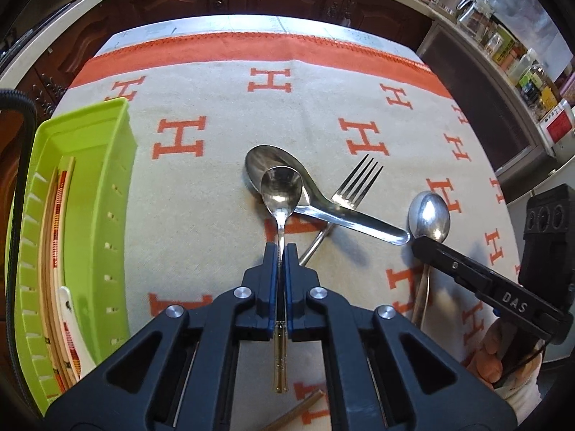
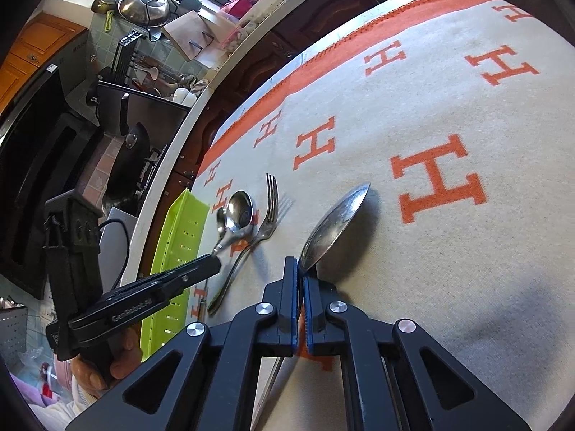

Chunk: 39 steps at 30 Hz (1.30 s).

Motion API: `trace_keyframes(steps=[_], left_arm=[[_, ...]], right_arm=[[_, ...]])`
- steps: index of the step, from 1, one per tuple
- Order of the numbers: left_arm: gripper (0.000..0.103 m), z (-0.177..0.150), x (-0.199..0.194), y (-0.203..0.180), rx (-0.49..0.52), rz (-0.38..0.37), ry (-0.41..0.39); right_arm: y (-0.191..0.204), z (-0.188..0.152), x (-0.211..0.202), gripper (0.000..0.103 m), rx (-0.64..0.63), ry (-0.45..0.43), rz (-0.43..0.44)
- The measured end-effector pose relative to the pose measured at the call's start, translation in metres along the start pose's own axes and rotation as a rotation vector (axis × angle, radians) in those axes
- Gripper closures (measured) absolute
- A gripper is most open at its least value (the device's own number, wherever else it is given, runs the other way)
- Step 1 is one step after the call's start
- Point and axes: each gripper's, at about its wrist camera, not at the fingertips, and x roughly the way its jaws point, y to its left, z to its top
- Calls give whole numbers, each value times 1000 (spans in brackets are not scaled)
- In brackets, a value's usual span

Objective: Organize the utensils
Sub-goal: 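Carry both steel spoons into the green tray and open both tools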

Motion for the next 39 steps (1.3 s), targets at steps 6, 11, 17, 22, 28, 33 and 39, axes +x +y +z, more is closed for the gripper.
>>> trace_keyframes(steps=[6, 11, 17, 22, 28, 33, 39], left_arm=[[102, -10, -40, 15, -35, -57, -35], [102, -20, -86, 33, -62, -76, -95], [102, -39, -128, 71, -96, -6, -157], [102, -57, -136, 114, -158, 76, -177], [102, -76, -130, 156, -208, 141, -178], [102, -85, -118, 178, -240, 134, -160], [102, -85, -102, 187, -249, 117, -154]], right_arm=[[23, -3, -23, 100, -47, -41, -7], [61, -1, -43, 100, -106, -71, 27], [123, 3, -49, 100, -188, -63, 87], [185, 3, -36, 100, -268, -31, 121], [251, -12, 6, 100, -371, 50, 127], [286, -36, 52, 100, -463, 118, 86], [303, -57, 99, 100, -544, 167, 4]])
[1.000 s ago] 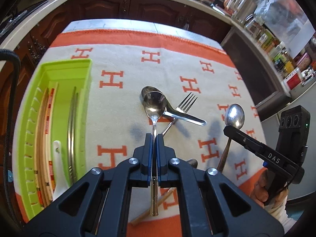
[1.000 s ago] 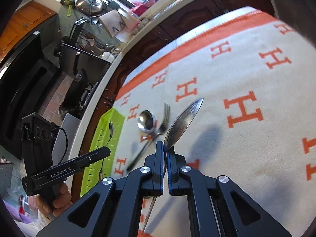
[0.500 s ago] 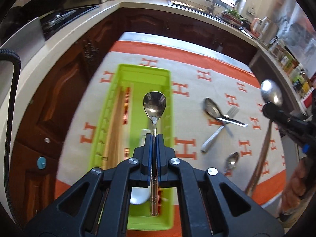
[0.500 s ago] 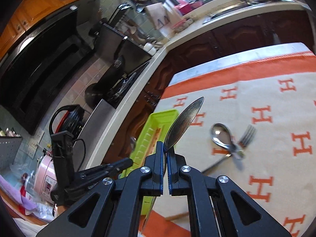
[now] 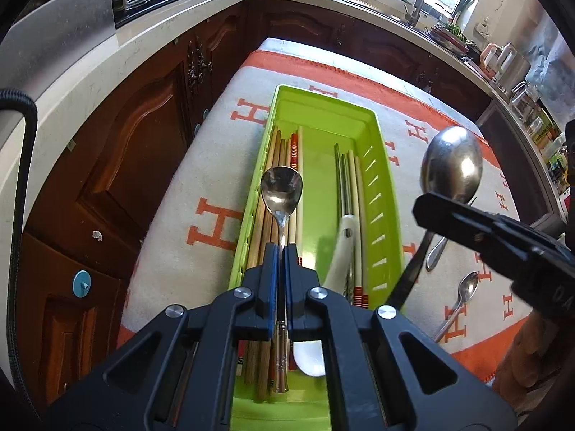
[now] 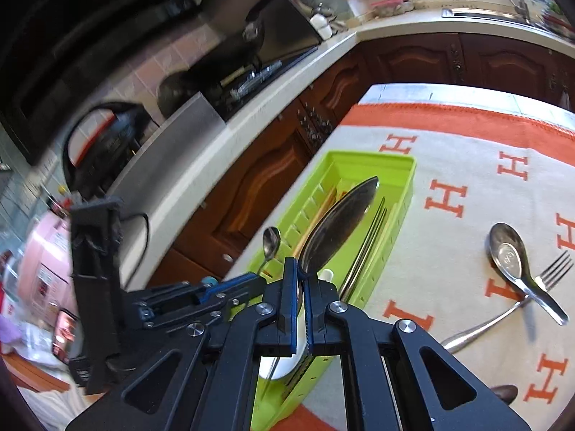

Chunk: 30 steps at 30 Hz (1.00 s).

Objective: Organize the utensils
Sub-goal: 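Carry both steel spoons into the green tray and open both tools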

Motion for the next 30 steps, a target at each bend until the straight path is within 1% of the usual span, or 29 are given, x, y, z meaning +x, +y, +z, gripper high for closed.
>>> trace_keyframes(steps=[6, 11, 13, 14, 16, 18, 20, 24, 28, 30], left_arm=[[101, 0, 15, 5, 3, -7, 13], [101, 3, 19, 5, 3, 1, 0], [101, 3, 19, 5, 4, 6, 3], [101, 3, 19, 4, 6, 10, 3], [101, 1, 20, 4, 6, 16, 9], [101, 0, 21, 3, -1, 19, 17], [101, -3, 18, 2, -7, 26, 20], [101, -7, 11, -1, -6, 35, 4], [101, -9, 1, -8, 8, 39, -10], [101, -11, -3, -11, 16, 38, -12]], right_arm=[[-6, -1, 22, 100, -22, 39, -37], [-14, 0, 38, 99, 0, 76, -80], [-17, 0, 40, 98, 12, 86, -83], [-18, 0, 41, 97, 16, 87, -76], [-19, -1, 39, 90, 16, 77, -71], [-17, -1, 34, 78, 16, 60, -61], [-19, -2, 28, 72, 22, 46, -47], [-19, -5, 20, 71, 21, 42, -34], [-21, -11, 13, 71, 20, 40, -41], [-23, -14, 7, 69, 24, 34, -46]])
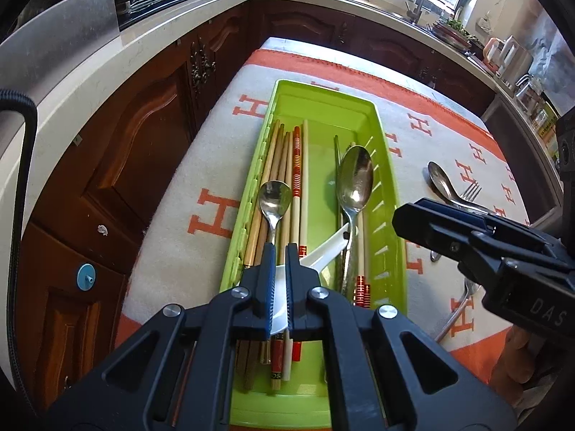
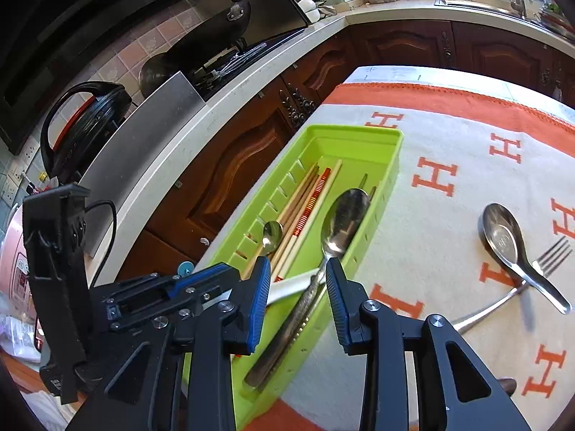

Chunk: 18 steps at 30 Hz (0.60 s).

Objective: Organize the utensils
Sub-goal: 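Carry both steel spoons into the green tray and open both tools, then grasp the wooden-handled steel spoon with the left tool and lift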

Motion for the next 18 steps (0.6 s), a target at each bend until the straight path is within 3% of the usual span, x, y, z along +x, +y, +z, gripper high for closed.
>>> trace_keyframes(steps=[3, 8, 18], left_arm=[[97, -2, -4, -5, 9, 1, 1], [68, -6, -11, -12, 11, -5, -12], [66, -13, -21, -42, 63, -9, -24]], right_arm=[[-4, -6, -10, 67, 2, -14, -12], [-12, -15, -27, 67, 2, -39, -36], [-49, -39, -61, 66, 67, -79, -58]])
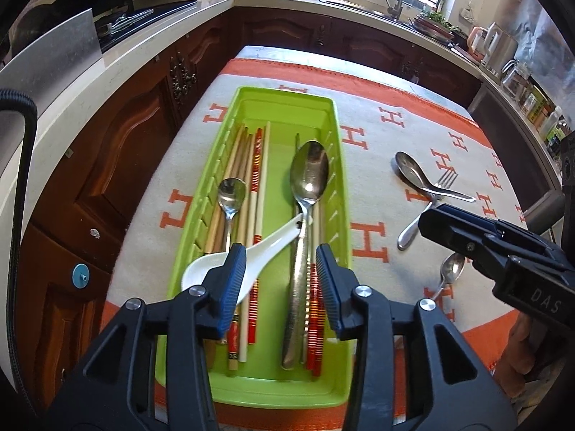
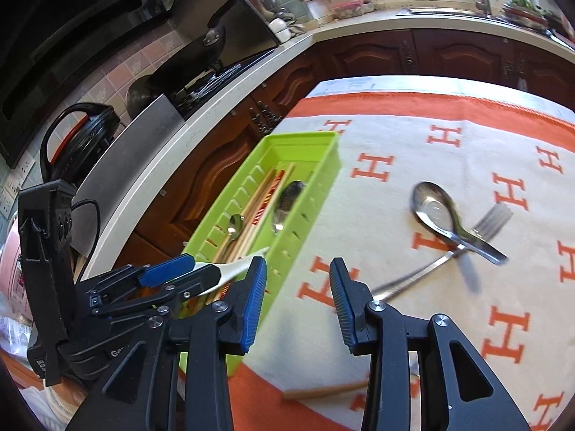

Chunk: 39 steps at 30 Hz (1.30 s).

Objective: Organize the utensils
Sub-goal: 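Grasp the wooden-handled steel spoon with the left tool and lift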

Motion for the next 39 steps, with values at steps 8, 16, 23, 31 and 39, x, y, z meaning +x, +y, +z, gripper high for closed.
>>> trace_keyframes(steps=[8, 16, 23, 31, 39], left_arm=[[66, 0, -1, -34, 42, -31, 4], [66, -2, 0, -79, 102, -94, 13], [66, -13, 16, -114, 172, -120, 74], [66, -33, 41, -133, 231, -164, 195], [66, -42, 53, -140, 265, -194, 258]], right_arm=[[-48, -18, -33, 65, 94, -47, -34], [-105, -40, -64, 61, 200, -85, -75], [-134, -63, -62, 61, 259, -57, -70], [-143, -72, -50, 61, 267, -33, -42], [-142, -72, -44, 61, 264, -29, -30]])
